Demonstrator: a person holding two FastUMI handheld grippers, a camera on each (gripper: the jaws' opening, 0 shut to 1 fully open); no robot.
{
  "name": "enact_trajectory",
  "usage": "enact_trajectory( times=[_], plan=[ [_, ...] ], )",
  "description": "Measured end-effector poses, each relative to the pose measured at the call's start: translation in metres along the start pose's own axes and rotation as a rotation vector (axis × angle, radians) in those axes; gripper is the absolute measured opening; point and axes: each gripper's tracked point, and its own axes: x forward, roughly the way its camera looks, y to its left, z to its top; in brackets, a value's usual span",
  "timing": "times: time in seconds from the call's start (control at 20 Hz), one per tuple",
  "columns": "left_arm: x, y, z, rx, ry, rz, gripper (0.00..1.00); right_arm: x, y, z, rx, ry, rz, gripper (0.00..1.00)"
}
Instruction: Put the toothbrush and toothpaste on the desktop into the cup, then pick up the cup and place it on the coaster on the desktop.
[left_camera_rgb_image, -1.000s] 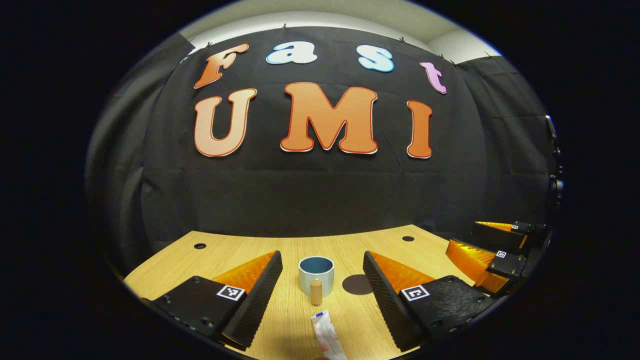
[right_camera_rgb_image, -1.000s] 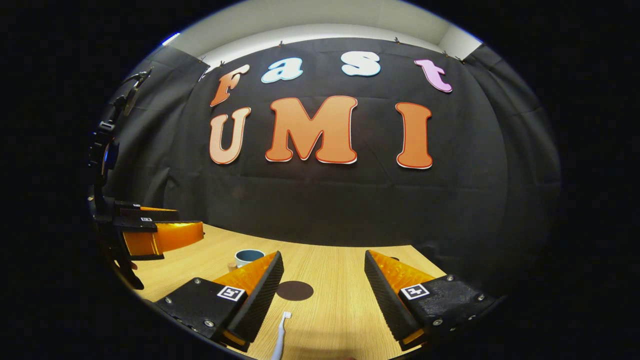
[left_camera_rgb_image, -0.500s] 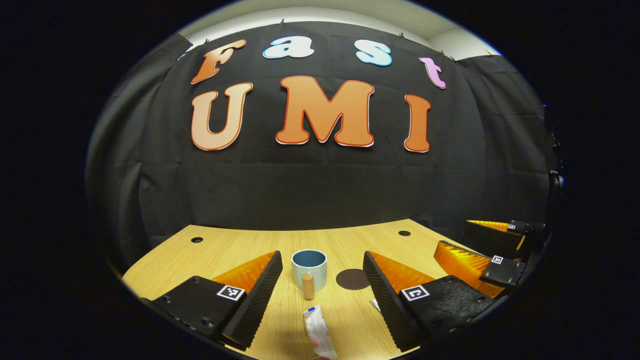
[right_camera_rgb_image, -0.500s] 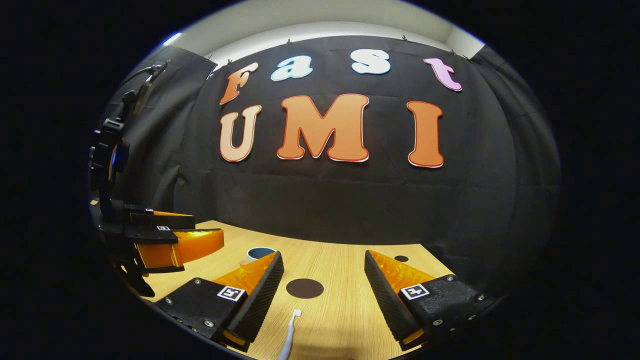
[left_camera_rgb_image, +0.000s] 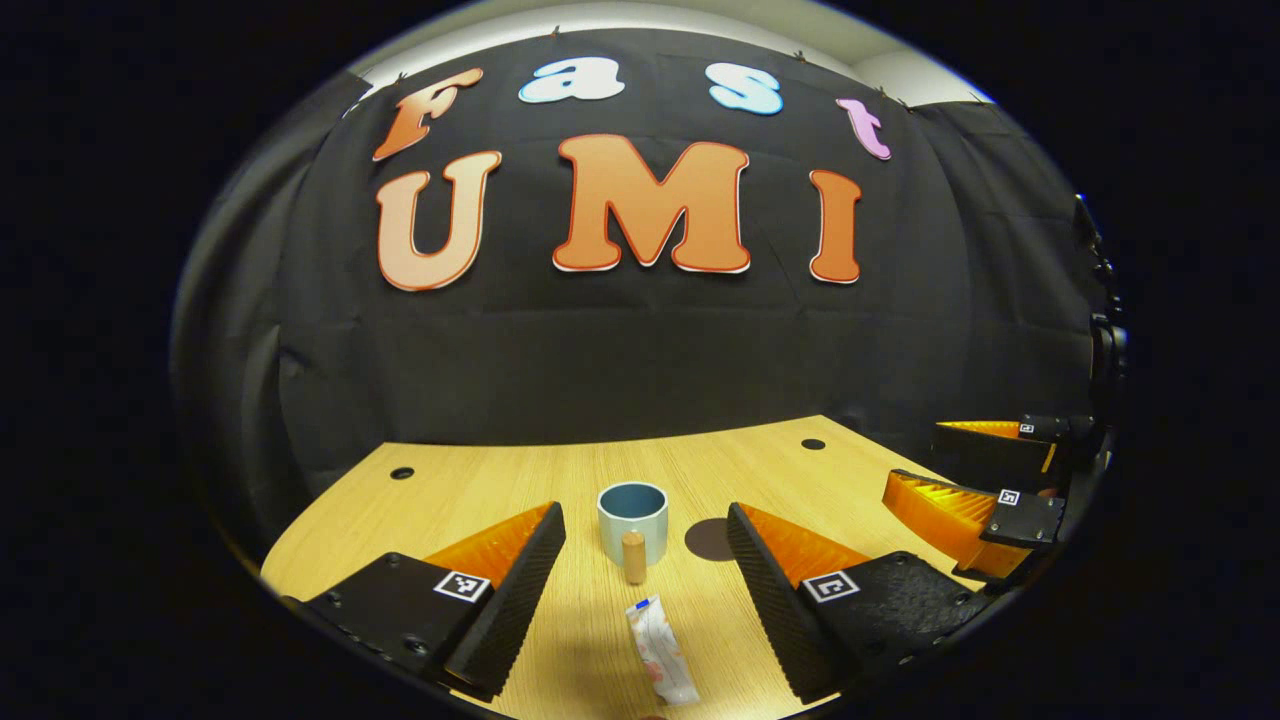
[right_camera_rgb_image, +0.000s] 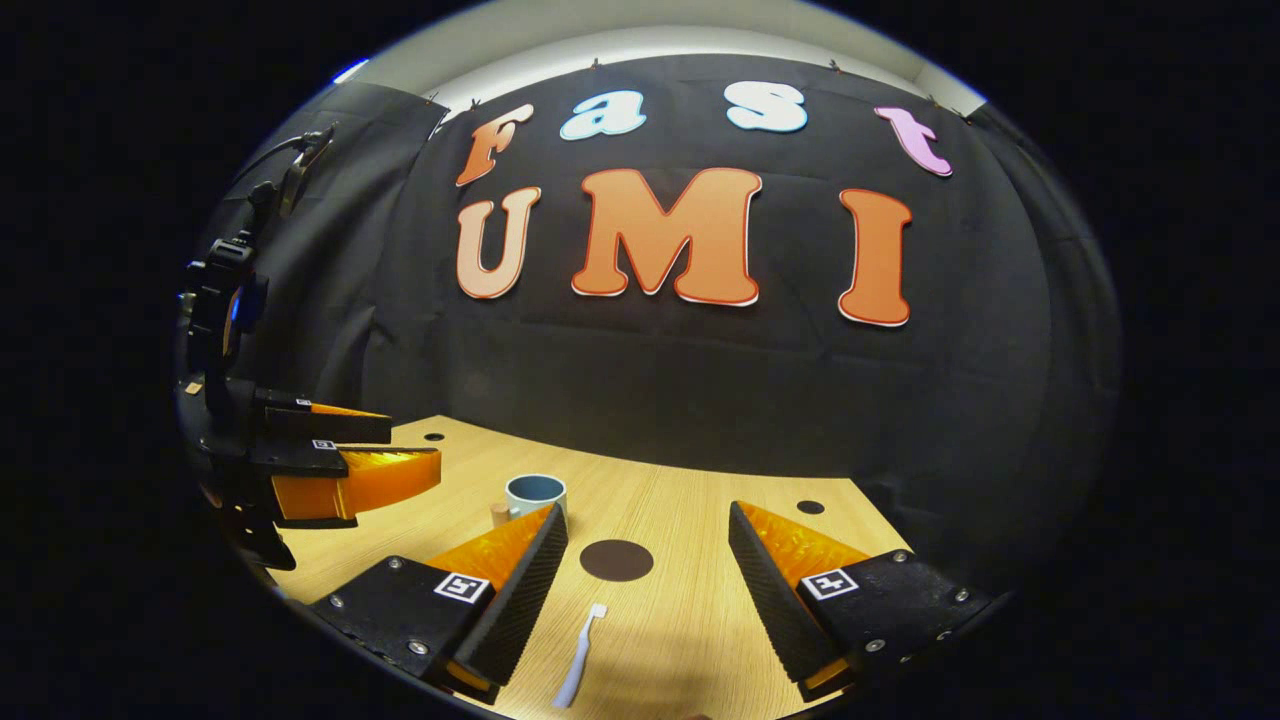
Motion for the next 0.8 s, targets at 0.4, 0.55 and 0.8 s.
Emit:
enact_trajectory(
  times=[0.4,0.55,0.8],
  plan=[
    [0.023,0.006,-0.067,0.002,0.395,-0.05,0.98,0.016,0.011,-0.066,0.114,0.387,0.065,0.93],
    [0.021,0.006,-0.065,-0.011,0.484,-0.079,0.98,0.021,0.016,-0.093,0.15,0.509,0.091,0.87],
    [0.021,0.005,-0.074,0.006,0.66,-0.073,0.98,0.016,0.028,-0.124,0.153,0.663,0.152,0.79]
  ],
)
